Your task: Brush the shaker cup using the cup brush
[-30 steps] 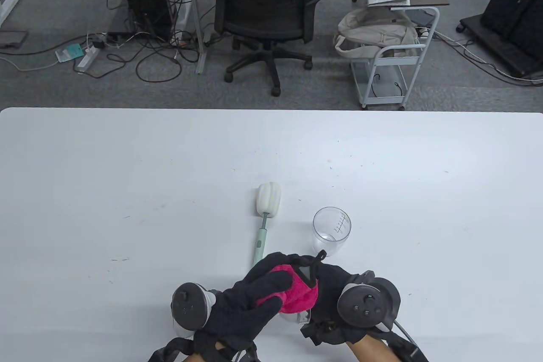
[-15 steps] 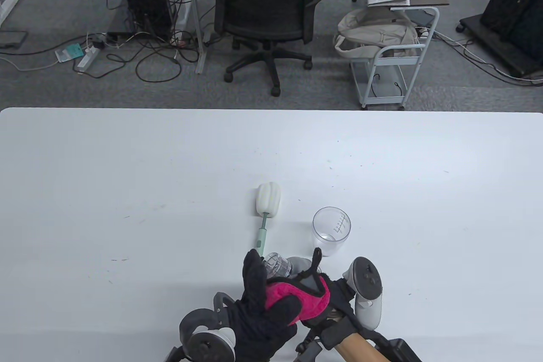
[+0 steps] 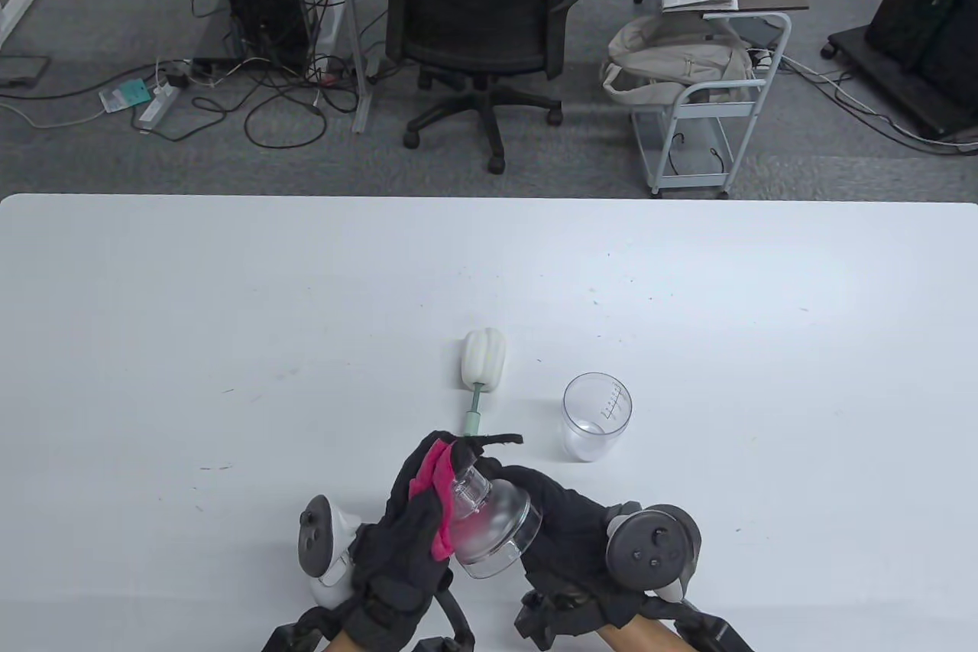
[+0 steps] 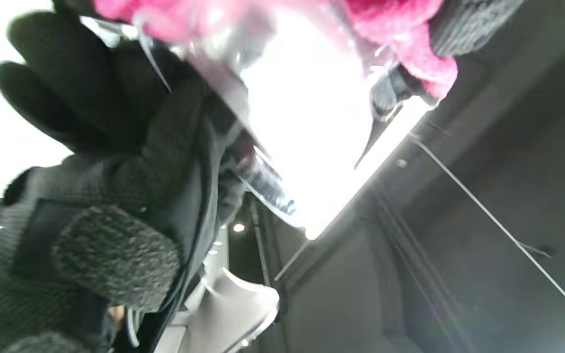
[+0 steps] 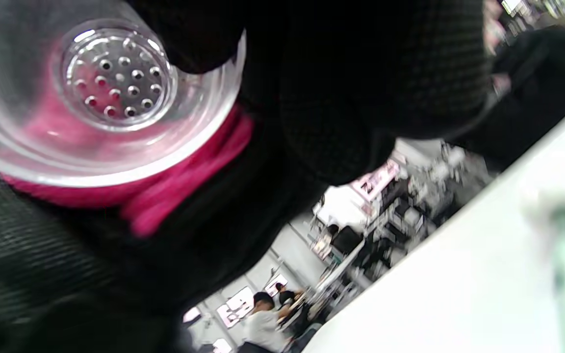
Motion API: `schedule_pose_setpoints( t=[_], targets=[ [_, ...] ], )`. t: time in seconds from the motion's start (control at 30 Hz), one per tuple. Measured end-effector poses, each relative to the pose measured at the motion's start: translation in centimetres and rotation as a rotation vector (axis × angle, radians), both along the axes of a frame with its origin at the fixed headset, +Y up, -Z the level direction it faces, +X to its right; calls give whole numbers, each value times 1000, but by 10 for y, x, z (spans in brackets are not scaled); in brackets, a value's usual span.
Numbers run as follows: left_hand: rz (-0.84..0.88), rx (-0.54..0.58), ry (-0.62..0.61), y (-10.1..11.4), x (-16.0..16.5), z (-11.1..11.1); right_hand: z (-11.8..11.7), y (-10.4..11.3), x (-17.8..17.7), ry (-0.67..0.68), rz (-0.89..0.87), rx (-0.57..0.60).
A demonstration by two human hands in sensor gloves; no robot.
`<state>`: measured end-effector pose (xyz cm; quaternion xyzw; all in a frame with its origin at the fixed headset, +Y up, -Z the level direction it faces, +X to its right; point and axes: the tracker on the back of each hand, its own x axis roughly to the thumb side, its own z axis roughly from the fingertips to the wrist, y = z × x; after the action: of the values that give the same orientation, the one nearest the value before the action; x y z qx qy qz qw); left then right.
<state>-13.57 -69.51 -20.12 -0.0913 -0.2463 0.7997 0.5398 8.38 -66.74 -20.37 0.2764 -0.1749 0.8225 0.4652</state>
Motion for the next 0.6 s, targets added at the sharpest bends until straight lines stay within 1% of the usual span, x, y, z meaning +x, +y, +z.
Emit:
schedule_pose_setpoints(
  t=[0.03, 0.07, 0.1, 0.13, 0.17, 0.2, 0.27, 0.3, 0.33, 0.37, 0.4, 0.43, 0.5, 0.57, 0.6],
  targets=[
    [-26, -17, -13, 0, -4, -3, 3, 4, 0, -3, 44, 38],
    [-72, -15, -34, 2, -6, -5, 7, 7, -3, 3, 99, 104],
    [-123, -6, -52, 4, -6, -6, 8, 8, -5, -1, 129, 129],
    [-240, 23, -55, 8, -7, -5, 13, 9, -10, -38, 266, 205],
    [-389, 102, -3, 12, -7, -4, 13, 10, -11, -78, 337, 241],
    [-478, 180, 43, 15, -5, -2, 12, 10, -10, -96, 356, 232],
    [-688, 433, 204, 24, 4, 10, 6, 7, -8, -100, 316, 131],
    [-734, 520, 240, 27, 8, 14, 3, 6, -5, -111, 297, 87],
    [-795, 644, 284, 31, 14, 21, 0, 4, -1, -122, 255, 19],
    [-833, 698, 313, 33, 17, 24, -2, 4, 1, -129, 229, -14],
    [-884, 791, 332, 36, 20, 29, -5, 3, 6, -148, 178, -68],
    [-902, 838, 343, 37, 22, 32, -7, 3, 9, -152, 144, -104],
    [-910, 900, 370, 38, 26, 36, -13, -1, 16, -128, 7, -244],
    [-848, 902, 368, 38, 26, 37, -16, -9, 18, -24, -168, -432],
    [-825, 886, 363, 37, 25, 36, -16, -12, 17, 12, -219, -484]
  ],
)
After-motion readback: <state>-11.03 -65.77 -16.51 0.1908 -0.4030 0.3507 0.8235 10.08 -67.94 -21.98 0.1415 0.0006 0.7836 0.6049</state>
